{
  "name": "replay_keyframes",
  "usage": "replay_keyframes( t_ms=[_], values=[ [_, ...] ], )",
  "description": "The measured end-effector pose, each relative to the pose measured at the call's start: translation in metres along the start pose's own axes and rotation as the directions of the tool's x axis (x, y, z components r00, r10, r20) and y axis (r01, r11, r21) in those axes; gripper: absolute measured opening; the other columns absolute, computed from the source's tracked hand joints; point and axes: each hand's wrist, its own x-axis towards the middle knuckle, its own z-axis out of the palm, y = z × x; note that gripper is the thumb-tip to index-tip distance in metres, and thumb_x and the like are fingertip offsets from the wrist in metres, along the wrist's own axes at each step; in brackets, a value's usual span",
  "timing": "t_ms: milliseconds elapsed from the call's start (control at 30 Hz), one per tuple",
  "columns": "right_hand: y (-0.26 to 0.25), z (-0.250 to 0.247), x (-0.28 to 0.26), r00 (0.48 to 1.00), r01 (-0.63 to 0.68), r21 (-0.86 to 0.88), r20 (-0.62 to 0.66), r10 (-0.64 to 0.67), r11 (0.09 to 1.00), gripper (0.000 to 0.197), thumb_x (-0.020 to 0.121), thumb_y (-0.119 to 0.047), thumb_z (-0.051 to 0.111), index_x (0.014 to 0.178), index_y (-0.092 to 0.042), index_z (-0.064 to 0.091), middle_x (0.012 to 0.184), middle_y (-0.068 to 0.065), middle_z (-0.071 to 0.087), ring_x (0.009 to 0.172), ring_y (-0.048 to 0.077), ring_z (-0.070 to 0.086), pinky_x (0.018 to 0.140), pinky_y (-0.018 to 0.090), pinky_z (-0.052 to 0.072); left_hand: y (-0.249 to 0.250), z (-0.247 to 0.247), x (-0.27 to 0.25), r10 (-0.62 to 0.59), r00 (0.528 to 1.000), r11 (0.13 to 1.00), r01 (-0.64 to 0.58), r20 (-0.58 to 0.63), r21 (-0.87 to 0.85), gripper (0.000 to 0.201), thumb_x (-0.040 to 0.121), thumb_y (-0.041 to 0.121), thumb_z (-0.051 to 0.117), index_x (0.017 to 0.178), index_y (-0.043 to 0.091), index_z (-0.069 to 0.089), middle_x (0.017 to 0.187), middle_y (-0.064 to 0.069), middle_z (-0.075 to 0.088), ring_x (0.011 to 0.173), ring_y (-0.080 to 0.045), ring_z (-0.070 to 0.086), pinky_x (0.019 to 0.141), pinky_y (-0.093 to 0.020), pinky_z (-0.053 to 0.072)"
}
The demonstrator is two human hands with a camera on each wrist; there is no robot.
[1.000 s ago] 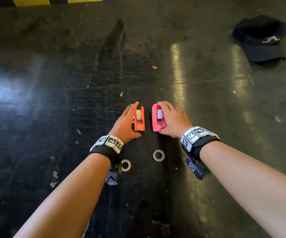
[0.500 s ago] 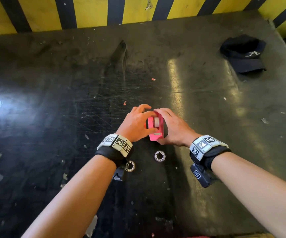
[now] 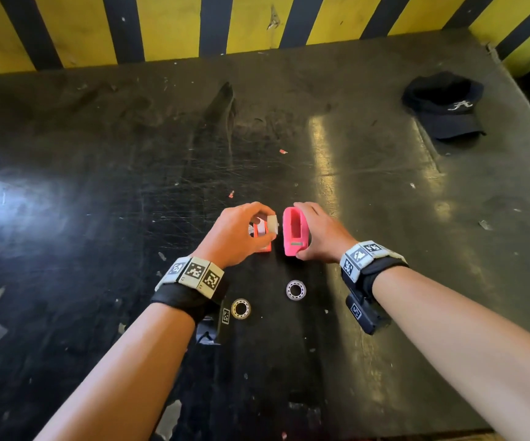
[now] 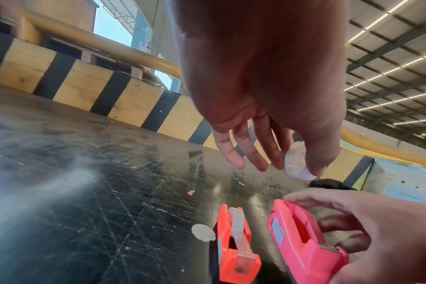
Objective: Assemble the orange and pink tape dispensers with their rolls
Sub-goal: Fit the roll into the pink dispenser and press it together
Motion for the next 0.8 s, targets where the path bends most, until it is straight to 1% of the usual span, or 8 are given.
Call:
replay_keyframes(
  t_ms=[133, 300, 400, 433, 500, 600, 633, 800],
  values=[
    [0.004, 0.008, 0.019, 0.998, -0.054, -0.02, 0.024, 0.054, 0.998, 0.122, 0.062, -0.027, 0.096, 0.161, -0.021, 0.024, 0.164, 0.0, 0.029, 0.14, 0.03, 0.049, 0.109, 0.042, 0.046, -0.013, -0.002, -0.009, -0.03, 0.999, 1.0, 0.03, -0.023, -0.005, 0.045, 0.083, 0.027, 0.083, 0.125, 0.026, 0.067, 0.113, 0.011, 0.072, 0.102, -0.003, 0.068, 0.082, -0.007, 0.044],
    [0.009, 0.022, 0.026, 0.997, -0.069, -0.026, 0.041, 0.07, 0.997, 0.123, 0.065, -0.024, 0.096, 0.161, -0.024, 0.02, 0.167, -0.001, 0.023, 0.138, 0.034, 0.052, 0.108, 0.045, 0.048, -0.022, 0.002, -0.015, -0.055, 0.998, 0.998, 0.055, -0.021, -0.026, 0.047, 0.082, 0.026, 0.084, 0.125, 0.026, 0.067, 0.113, 0.016, 0.068, 0.096, 0.005, 0.064, 0.079, -0.003, 0.043],
    [0.006, 0.021, 0.019, 0.998, -0.058, 0.03, 0.004, 0.058, 0.998, 0.123, 0.065, -0.029, 0.095, 0.163, -0.027, 0.02, 0.171, -0.001, 0.013, 0.151, 0.032, 0.036, 0.117, 0.048, 0.041, -0.024, 0.005, -0.015, -0.066, 0.998, 0.997, 0.066, -0.003, -0.033, 0.047, 0.082, 0.025, 0.084, 0.125, 0.026, 0.067, 0.11, 0.018, 0.064, 0.09, 0.01, 0.062, 0.074, 0.001, 0.043],
    [0.001, 0.018, 0.015, 0.999, -0.027, 0.073, -0.039, 0.03, 0.997, 0.112, 0.067, -0.031, 0.092, 0.159, -0.028, 0.029, 0.17, 0.001, 0.018, 0.151, 0.031, 0.034, 0.119, 0.05, 0.039, -0.024, 0.006, -0.015, -0.068, 0.998, 0.997, 0.068, 0.002, -0.032, 0.047, 0.082, 0.024, 0.084, 0.125, 0.026, 0.067, 0.109, 0.018, 0.065, 0.091, 0.008, 0.062, 0.073, 0.002, 0.043],
    [-0.008, 0.011, 0.008, 0.984, 0.084, 0.19, -0.171, -0.051, 0.978, 0.07, 0.073, -0.032, 0.087, 0.137, -0.027, 0.06, 0.154, 0.005, 0.044, 0.138, 0.026, 0.049, 0.113, 0.043, 0.043, -0.024, 0.008, -0.014, -0.067, 0.998, 0.997, 0.067, 0.006, -0.027, 0.046, 0.082, 0.022, 0.084, 0.125, 0.024, 0.067, 0.109, 0.014, 0.067, 0.094, 0.003, 0.065, 0.073, 0.004, 0.043],
    [-0.024, 0.0, -0.004, 0.985, 0.113, 0.375, -0.166, -0.053, 0.92, 0.02, 0.081, -0.029, 0.085, 0.1, -0.025, 0.08, 0.126, -0.003, 0.065, 0.112, 0.01, 0.061, 0.091, 0.011, 0.041, -0.021, 0.01, -0.013, -0.054, 0.999, 0.998, 0.054, 0.009, -0.027, 0.046, 0.082, 0.022, 0.085, 0.124, 0.021, 0.068, 0.111, 0.009, 0.071, 0.095, -0.001, 0.066, 0.073, 0.005, 0.042],
    [-0.027, -0.002, -0.007, 0.992, 0.095, 0.411, -0.12, -0.05, 0.907, 0.016, 0.081, -0.03, 0.085, 0.096, -0.026, 0.081, 0.125, -0.005, 0.066, 0.113, 0.01, 0.062, 0.089, 0.01, 0.04, -0.02, 0.011, -0.013, -0.046, 0.999, 0.999, 0.046, 0.014, -0.029, 0.046, 0.081, 0.022, 0.085, 0.124, 0.02, 0.069, 0.112, 0.007, 0.073, 0.094, -0.001, 0.066, 0.074, 0.005, 0.042],
    [-0.031, -0.007, -0.016, 0.997, 0.066, 0.457, -0.073, -0.036, 0.887, 0.01, 0.077, -0.036, 0.086, 0.083, -0.038, 0.078, 0.127, -0.004, 0.064, 0.122, 0.014, 0.06, 0.103, 0.035, 0.047, -0.016, 0.012, -0.015, -0.029, 0.999, 0.999, 0.03, 0.025, -0.039, 0.046, 0.082, 0.024, 0.085, 0.124, 0.021, 0.068, 0.115, 0.006, 0.074, 0.099, -0.003, 0.069, 0.077, 0.006, 0.04]
  ],
)
